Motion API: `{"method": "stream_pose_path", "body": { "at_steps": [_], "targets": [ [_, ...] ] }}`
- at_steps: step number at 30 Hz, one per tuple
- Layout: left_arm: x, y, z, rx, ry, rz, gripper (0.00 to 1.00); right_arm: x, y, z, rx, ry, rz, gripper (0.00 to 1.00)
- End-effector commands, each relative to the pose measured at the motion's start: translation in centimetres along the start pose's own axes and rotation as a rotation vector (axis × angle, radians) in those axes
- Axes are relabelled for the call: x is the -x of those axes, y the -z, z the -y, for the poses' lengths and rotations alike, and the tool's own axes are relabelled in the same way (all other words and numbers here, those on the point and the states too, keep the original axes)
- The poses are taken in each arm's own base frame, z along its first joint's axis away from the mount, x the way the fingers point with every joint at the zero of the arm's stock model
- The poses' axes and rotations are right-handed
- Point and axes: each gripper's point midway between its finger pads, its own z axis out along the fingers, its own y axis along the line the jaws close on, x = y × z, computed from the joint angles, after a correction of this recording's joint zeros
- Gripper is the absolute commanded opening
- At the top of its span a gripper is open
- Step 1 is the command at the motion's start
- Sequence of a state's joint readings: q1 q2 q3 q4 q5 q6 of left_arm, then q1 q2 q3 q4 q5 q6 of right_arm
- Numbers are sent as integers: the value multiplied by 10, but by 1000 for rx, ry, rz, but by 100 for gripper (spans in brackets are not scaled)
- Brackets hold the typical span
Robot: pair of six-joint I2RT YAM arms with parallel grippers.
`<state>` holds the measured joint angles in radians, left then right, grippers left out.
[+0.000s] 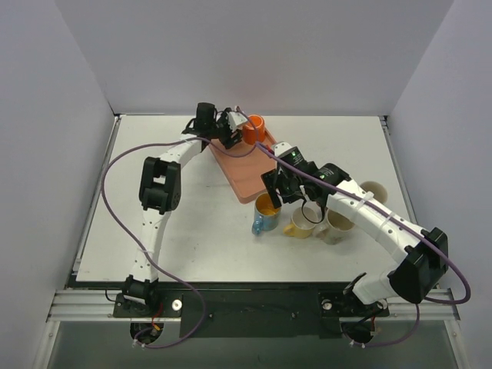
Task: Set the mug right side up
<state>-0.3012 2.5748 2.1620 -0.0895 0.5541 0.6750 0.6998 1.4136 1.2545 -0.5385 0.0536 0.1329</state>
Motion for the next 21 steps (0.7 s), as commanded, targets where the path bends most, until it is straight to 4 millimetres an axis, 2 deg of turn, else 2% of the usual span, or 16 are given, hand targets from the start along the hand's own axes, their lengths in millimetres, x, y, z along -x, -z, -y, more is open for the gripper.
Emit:
{"method": "stream_pose_path", "body": {
  "at_steps": [1, 4, 6, 7, 8, 9, 10, 11, 12, 13, 14, 16, 17, 18, 20, 21],
  "targets": [
    [97, 41, 6, -118, -74, 195, 76, -4, 6, 9, -34, 8, 3, 67],
    [108, 52, 13, -199, -11, 233, 75, -4, 6, 9, -29, 13, 1, 67],
    [112, 56, 7, -211, 32, 258, 75, -4, 5, 9, -30, 14, -1, 66],
    [113, 56, -7, -180, 34, 279, 75, -5, 4, 9, -27, 15, -6, 66],
    [114, 56, -12, -170, 116, 286, 76, -5, 4, 9, -27, 15, -6, 66],
    [116, 54, -33, -126, 127, 326, 76, -6, 3, 9, -25, 14, -11, 66],
    [120, 52, -39, -118, 189, 346, 77, -9, 1, 8, -21, 17, -20, 66],
    [113, 44, -52, -96, 203, 358, 78, -8, 1, 7, -15, 16, -20, 66],
    [132, 50, -65, -71, 207, 391, 78, -9, -1, 7, -12, 14, -27, 66],
    [110, 35, -67, -50, 244, 371, 80, -9, -1, 7, -9, 13, -30, 66],
    [114, 35, -72, -30, 275, 386, 80, -10, -2, 6, -3, 13, -37, 66],
    [95, 24, -83, 67, 359, 376, 81, -10, -4, 5, 1, 7, -44, 66],
    [98, 25, -89, 104, 370, 383, 77, -10, -4, 4, 5, 8, -46, 66],
    [82, 22, -101, 199, 409, 355, 74, -9, -4, 4, 7, 9, -48, 66],
    [74, 23, -118, 321, 421, 336, 73, -10, -5, 3, 15, 15, -55, 66],
    [66, 19, -120, 345, 424, 321, 74, -11, -6, 1, 20, 15, -63, 66]
  ]
}}
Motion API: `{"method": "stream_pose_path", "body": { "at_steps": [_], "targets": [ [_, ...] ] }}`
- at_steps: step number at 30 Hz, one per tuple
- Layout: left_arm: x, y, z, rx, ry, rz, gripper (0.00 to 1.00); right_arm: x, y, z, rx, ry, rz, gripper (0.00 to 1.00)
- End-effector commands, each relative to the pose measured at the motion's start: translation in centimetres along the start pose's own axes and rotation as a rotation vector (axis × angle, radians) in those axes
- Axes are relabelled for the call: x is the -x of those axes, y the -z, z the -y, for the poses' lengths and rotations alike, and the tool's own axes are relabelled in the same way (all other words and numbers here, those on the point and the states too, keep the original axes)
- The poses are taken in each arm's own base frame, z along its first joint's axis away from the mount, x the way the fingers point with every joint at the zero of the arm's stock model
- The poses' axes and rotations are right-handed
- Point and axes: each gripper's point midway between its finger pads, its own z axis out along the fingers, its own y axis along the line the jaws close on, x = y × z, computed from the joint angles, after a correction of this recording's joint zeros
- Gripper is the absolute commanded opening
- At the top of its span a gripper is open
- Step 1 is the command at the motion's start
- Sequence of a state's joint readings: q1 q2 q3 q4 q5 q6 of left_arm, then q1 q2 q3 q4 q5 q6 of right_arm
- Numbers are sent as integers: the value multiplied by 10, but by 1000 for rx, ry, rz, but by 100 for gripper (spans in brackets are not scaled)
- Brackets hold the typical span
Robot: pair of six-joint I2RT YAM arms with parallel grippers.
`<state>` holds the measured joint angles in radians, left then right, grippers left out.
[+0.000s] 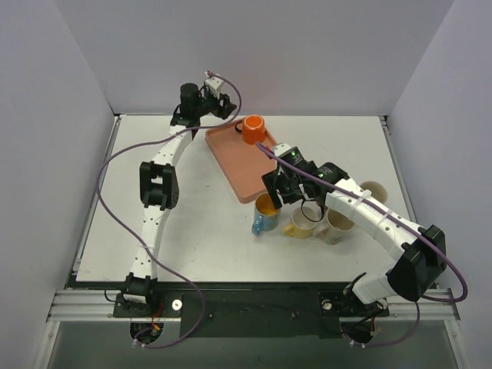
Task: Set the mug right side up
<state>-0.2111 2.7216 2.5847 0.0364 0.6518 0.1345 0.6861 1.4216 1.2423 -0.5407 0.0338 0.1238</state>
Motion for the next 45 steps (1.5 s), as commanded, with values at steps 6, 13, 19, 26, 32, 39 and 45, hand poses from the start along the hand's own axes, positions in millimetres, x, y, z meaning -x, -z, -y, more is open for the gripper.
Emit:
{"method": "stream_pose_path", "body": {
  "at_steps": [6, 13, 19, 26, 32, 39, 45],
  "targets": [
    [-27, -15, -29, 226, -85, -34, 73, -8, 0, 2, 5, 17, -53, 66],
    [-36, -20, 7, 62, -128, -81, 72, -13, 6, 5, -5, 24, -56, 66],
    [-15, 2, 30, -75, -116, -59, 72, -16, 9, 7, -14, 21, -54, 66],
    [10, 31, 39, -146, -77, -58, 72, -18, 12, 7, -11, 16, -46, 65],
    [14, 50, 50, -248, -85, -123, 82, -16, 11, 2, -7, 33, -43, 65],
    [-14, 37, 72, -314, -112, -195, 89, -4, 23, 7, -32, 24, 22, 66],
    [-39, 16, 80, -299, -149, -221, 88, 1, 30, 8, -32, 24, 48, 66]
  ]
}}
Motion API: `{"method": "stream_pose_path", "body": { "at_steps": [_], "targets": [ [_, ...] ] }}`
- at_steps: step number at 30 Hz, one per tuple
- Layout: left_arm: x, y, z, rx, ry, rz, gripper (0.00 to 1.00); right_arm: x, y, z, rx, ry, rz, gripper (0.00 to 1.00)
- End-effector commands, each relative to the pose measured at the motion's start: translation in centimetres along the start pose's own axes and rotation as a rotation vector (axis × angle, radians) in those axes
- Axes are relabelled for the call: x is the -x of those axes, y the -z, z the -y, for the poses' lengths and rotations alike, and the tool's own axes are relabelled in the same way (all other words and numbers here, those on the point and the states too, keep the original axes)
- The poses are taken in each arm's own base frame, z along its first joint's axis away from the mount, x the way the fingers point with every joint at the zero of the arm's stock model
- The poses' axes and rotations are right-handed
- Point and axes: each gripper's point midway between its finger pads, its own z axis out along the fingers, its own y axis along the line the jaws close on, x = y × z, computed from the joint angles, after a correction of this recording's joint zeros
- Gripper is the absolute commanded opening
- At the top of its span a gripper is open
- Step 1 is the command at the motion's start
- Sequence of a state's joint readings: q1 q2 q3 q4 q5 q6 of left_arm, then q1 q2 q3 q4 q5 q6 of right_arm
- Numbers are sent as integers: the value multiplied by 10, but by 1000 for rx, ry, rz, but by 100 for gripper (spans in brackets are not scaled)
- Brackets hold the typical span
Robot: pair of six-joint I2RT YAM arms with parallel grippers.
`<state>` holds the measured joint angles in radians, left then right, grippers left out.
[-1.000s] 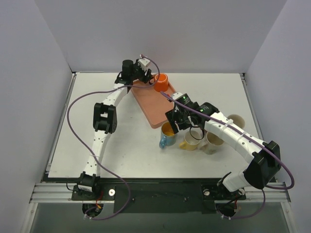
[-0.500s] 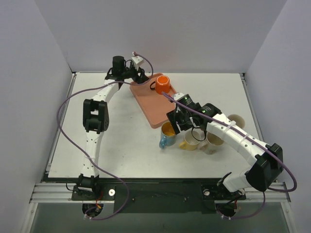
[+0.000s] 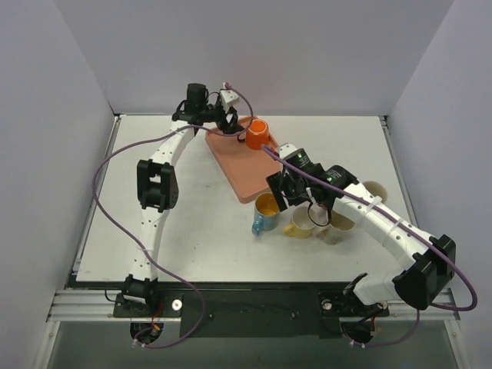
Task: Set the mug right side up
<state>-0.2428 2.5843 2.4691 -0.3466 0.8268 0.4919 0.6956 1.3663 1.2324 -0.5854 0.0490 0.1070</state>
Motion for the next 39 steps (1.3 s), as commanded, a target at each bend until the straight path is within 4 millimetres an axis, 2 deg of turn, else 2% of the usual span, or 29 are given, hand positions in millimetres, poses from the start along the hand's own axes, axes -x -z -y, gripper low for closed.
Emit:
{"method": "stream_pose_path", "body": {
  "at_steps": [1, 6, 11, 15, 16, 18, 21, 26, 28, 29, 32, 35, 36, 37, 38, 39],
  "targets": [
    [-17, -20, 11, -25, -33, -33, 87, 9, 14, 5, -25, -3, 47, 66],
    [-34, -25, 11, -17, -24, -69, 77, 10, 16, 6, -26, 5, 55, 66],
    [-40, -30, 9, -6, -32, -72, 65, 13, 16, 5, -21, 17, 56, 66],
    [-41, -36, 15, -22, -50, -74, 52, 11, 16, 6, -26, 25, 46, 66],
    [-44, -37, 16, -25, -53, -79, 45, 10, 16, 8, -33, 24, 45, 67],
    [-46, -39, 17, -25, -66, -88, 39, 10, 16, 8, -34, 27, 45, 66],
    [-47, -41, 12, 3, -64, -93, 39, 10, 17, 9, -37, 29, 45, 66],
    [-53, -41, 12, 5, -69, -109, 46, 10, 16, 8, -31, 27, 38, 66],
    [-54, -42, 12, 6, -72, -111, 44, 9, 16, 8, -30, 29, 37, 66],
    [-55, -44, 14, 3, -74, -114, 37, 9, 16, 8, -31, 27, 37, 66],
    [-52, -46, 14, 8, -73, -108, 25, 10, 17, 8, -32, 22, 41, 66],
    [-46, -44, 14, 11, -45, -97, 0, 11, 18, 9, -37, 19, 48, 66],
    [-47, -43, 14, 21, -13, -97, 0, 11, 19, 9, -38, 17, 50, 66],
    [-35, -39, 11, 36, -4, -81, 0, 12, 20, 11, -45, 15, 53, 66],
    [-34, -36, 9, 64, 56, -76, 0, 13, 22, 12, -54, 11, 61, 66],
    [-16, -29, 5, 91, 74, -56, 0, 14, 23, 13, -61, 6, 66, 66]
  ]
}}
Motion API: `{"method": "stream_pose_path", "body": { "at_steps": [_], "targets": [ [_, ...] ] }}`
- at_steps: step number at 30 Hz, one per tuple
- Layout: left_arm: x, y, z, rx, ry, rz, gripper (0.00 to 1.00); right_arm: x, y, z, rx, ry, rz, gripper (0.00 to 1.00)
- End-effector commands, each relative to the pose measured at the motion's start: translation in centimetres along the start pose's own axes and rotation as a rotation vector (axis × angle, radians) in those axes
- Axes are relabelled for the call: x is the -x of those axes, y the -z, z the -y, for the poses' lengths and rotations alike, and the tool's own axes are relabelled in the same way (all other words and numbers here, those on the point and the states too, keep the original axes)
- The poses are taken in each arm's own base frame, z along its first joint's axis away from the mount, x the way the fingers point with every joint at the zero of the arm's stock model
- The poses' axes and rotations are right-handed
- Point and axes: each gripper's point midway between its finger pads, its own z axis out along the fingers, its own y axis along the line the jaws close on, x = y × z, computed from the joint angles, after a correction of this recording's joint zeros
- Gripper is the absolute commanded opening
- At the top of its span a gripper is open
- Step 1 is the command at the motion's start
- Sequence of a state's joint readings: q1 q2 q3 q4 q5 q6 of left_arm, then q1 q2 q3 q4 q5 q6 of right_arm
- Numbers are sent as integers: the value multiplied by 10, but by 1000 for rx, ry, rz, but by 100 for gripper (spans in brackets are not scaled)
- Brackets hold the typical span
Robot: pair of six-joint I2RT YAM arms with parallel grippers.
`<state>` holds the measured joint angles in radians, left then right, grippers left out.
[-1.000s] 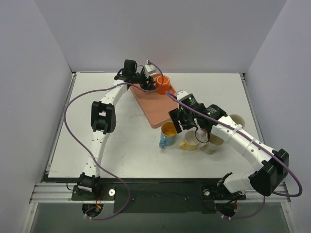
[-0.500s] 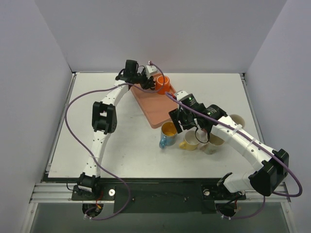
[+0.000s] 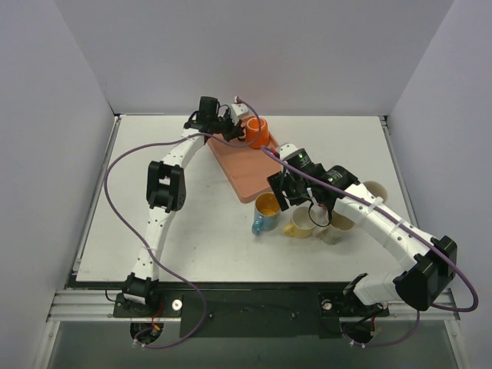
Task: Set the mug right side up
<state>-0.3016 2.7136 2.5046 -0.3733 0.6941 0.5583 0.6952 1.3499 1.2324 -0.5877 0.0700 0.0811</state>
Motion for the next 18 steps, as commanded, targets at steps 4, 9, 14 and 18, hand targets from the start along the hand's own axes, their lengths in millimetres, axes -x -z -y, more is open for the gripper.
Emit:
{"method": "stream_pose_path", "body": {
  "at_steps": [4, 9, 14, 18],
  "targets": [
    [96, 56, -15, 135, 373, 137, 0, 27, 28, 14, -67, -45, 107, 66],
    [115, 85, 11, 131, 774, 120, 0, 53, 28, 7, -24, -58, 195, 66],
    [136, 115, 43, 9, 1149, 130, 0, 73, 23, 21, -5, -107, 294, 66],
    [163, 139, 87, -175, 1305, 147, 0, 101, 30, 43, -27, -153, 446, 65]
  ]
}}
